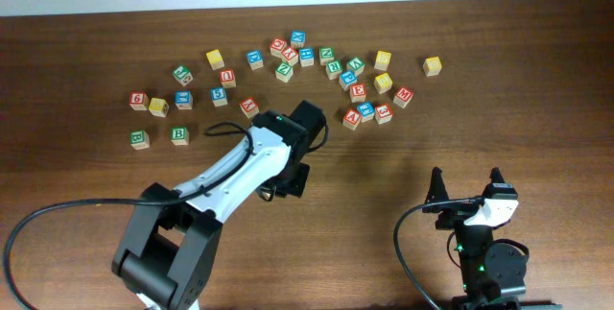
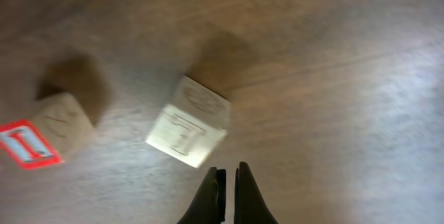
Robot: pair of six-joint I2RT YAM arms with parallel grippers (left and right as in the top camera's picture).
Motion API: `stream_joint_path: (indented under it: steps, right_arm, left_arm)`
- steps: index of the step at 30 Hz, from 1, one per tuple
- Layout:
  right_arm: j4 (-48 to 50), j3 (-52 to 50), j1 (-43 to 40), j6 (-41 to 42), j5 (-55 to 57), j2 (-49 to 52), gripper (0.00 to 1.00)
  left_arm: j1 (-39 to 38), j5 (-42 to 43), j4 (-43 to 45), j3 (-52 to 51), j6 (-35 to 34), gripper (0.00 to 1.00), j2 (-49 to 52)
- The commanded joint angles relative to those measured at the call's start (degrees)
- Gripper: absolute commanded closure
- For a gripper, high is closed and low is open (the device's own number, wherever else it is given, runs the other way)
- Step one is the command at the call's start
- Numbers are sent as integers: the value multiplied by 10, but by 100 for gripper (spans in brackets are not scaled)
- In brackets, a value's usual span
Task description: Spell out ICRA
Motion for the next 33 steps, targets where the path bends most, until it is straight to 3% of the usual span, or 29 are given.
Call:
stream_joint_path:
  steps: [1,18,33]
  right_arm:
    - [-4,-3,-5,-4,5,-4,2]
    - [-4,-3,-5,-4,5,-4,2]
    - [-5,-3,-5,-4,5,-4,2]
  left_arm:
    - [-2,-40,2,-2,-2,100,3]
    - [-2,-20,37,-48,-2,100,9]
    - [-21,67,79,-87,1,100,9]
